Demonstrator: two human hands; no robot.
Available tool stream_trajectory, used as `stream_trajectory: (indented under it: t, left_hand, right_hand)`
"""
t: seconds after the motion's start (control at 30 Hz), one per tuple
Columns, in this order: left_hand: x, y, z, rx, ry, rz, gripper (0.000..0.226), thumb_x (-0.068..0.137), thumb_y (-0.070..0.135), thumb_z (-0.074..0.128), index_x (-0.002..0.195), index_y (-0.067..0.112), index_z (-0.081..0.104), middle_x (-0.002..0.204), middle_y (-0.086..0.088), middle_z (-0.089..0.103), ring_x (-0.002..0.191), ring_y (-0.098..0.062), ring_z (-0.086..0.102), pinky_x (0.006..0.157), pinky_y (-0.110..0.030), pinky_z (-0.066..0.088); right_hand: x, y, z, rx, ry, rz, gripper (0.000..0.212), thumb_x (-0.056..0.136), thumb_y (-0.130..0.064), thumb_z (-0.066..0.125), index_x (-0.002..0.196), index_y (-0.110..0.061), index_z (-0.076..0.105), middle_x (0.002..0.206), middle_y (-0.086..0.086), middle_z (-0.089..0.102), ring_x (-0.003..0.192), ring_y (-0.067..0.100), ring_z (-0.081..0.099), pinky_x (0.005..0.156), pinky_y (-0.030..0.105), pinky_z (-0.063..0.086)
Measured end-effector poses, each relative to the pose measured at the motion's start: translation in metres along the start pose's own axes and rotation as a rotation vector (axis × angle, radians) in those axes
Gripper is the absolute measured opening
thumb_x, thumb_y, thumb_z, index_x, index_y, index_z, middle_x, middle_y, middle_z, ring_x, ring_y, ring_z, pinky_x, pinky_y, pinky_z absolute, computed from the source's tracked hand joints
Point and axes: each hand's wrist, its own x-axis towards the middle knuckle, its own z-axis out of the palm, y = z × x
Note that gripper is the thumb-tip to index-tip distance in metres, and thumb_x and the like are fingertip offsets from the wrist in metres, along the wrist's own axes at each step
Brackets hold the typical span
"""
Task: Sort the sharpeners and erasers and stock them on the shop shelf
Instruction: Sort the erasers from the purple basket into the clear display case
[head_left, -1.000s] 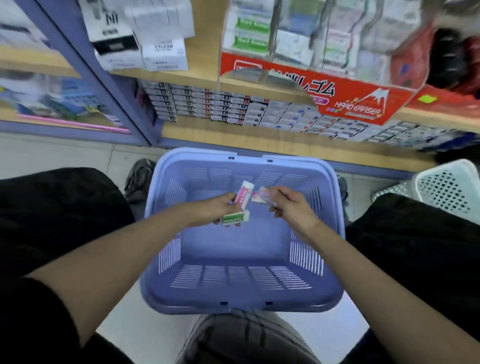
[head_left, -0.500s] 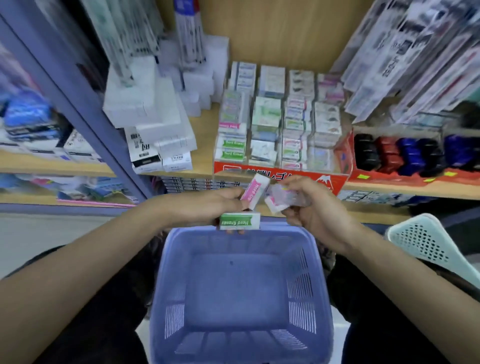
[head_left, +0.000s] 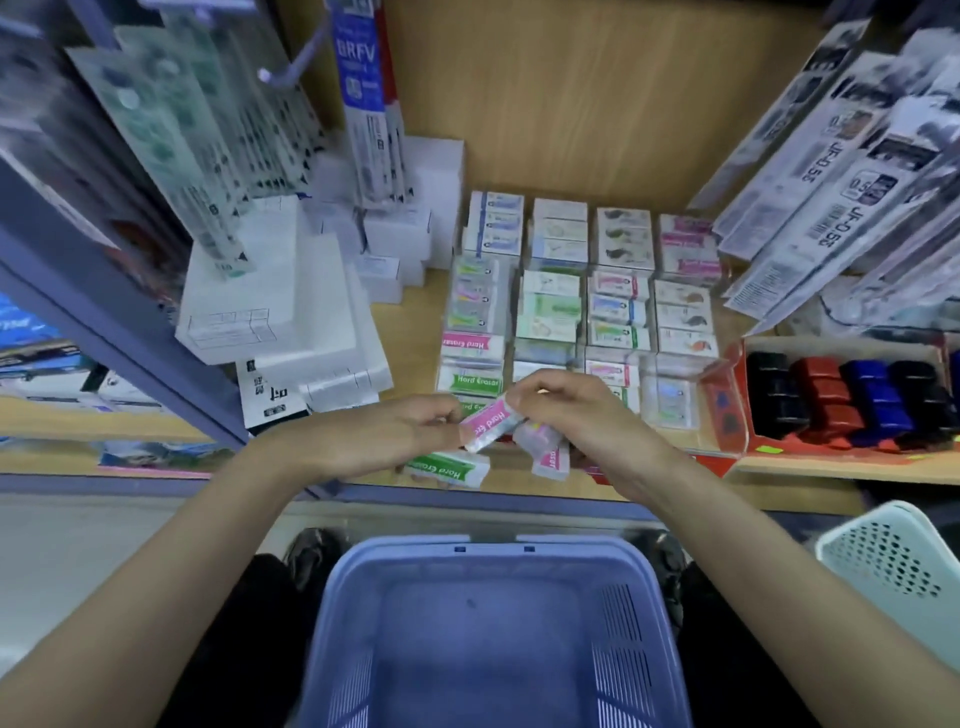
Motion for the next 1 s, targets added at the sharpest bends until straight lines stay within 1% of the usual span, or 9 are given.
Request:
stream_trajectory:
  t: [0.07,0.2,0.3,0.43,0.57,0.63,0.8,0.9,1.0]
  left_hand:
    - [-0.001,-0.002,-0.010,-0.061,0.098,0.048,0.023,0.095,0.039,0.048,0.096,0.019,0.061,0.096,-0.005,0.061,0.090,-0.018,0.055,0.084,-0.031,0.042]
    - [-0.002,-0.005,-0.020,-0.144,0.324,0.075,0.013,0.094,0.033,0.048,0.087,0.026,0.057,0.073,0.015,0.058,0.062,0.009,0.050,0.056,-0.011,0.038]
    - [-0.001,-0.005,-0.021,-0.207,0.389,0.089,0.016,0.092,0.032,0.050,0.081,0.022,0.057,0.055,0.020,0.053,0.054,0.004,0.047,0.055,-0.017,0.040]
    - [-0.001,-0.009,-0.022,-0.282,0.399,0.023,0.023,0.091,0.030,0.054,0.093,0.009,0.064,0.075,0.004,0.063,0.067,-0.007,0.054,0.057,-0.016,0.046]
    - [-0.002,-0.013,-0.021,-0.430,0.359,-0.051,0.028,0.099,0.025,0.044,0.102,0.007,0.065,0.080,0.000,0.071,0.064,-0.009,0.061,0.057,-0.015,0.046]
    - [-0.002,-0.011,-0.019,-0.461,0.355,-0.044,0.028,0.100,0.025,0.042,0.102,0.011,0.065,0.081,-0.002,0.073,0.062,-0.007,0.060,0.056,-0.015,0.044]
    - [0.004,-0.001,-0.009,-0.371,0.377,0.038,0.032,0.097,0.029,0.047,0.089,0.006,0.069,0.073,-0.012,0.063,0.064,-0.013,0.055,0.049,-0.014,0.042]
    - [0.008,0.002,-0.004,-0.330,0.422,0.065,0.026,0.095,0.028,0.049,0.094,0.009,0.067,0.077,-0.005,0.064,0.060,-0.010,0.061,0.050,-0.014,0.045]
    - [0.010,-0.002,-0.005,-0.185,0.470,0.061,0.016,0.087,0.027,0.063,0.100,0.018,0.062,0.090,0.002,0.063,0.073,-0.010,0.065,0.055,-0.009,0.042]
  right_hand:
    - [0.009,-0.004,0.001,0.034,0.041,0.018,0.013,0.088,-0.025,0.063,0.087,-0.013,0.069,0.079,0.004,0.063,0.070,0.019,0.053,0.063,0.029,0.034]
    - [0.021,-0.004,0.008,0.272,0.170,0.065,0.018,0.089,-0.018,0.062,0.072,-0.013,0.058,0.060,0.001,0.054,0.041,0.008,0.050,0.037,0.014,0.030]
    - [0.026,-0.002,0.014,0.266,0.227,0.067,0.020,0.090,-0.018,0.063,0.072,-0.010,0.058,0.059,0.001,0.054,0.038,0.004,0.050,0.036,0.011,0.033]
    - [0.034,0.003,0.021,0.166,0.267,0.028,0.017,0.085,-0.022,0.069,0.087,-0.007,0.062,0.076,0.009,0.068,0.060,0.013,0.062,0.059,0.022,0.048]
    - [0.032,0.000,0.022,0.022,0.325,-0.054,0.018,0.087,-0.025,0.066,0.082,-0.012,0.054,0.069,0.005,0.066,0.045,0.006,0.059,0.054,0.021,0.047]
    - [0.027,-0.005,0.018,-0.018,0.328,-0.176,0.014,0.089,-0.025,0.063,0.083,-0.014,0.058,0.074,0.003,0.063,0.051,0.004,0.058,0.054,0.019,0.046]
    - [0.014,-0.015,0.020,-0.012,-0.038,-0.188,0.003,0.087,-0.025,0.065,0.087,-0.025,0.067,0.083,-0.006,0.065,0.076,0.006,0.059,0.069,0.016,0.044]
    - [0.014,-0.013,0.019,0.044,0.023,-0.100,0.006,0.086,-0.020,0.067,0.082,-0.017,0.065,0.071,-0.003,0.061,0.059,0.002,0.056,0.054,0.011,0.040]
    - [0.015,-0.011,0.015,0.133,0.084,0.004,0.010,0.087,-0.015,0.065,0.086,-0.006,0.067,0.053,-0.008,0.054,0.036,-0.003,0.044,0.037,0.009,0.030]
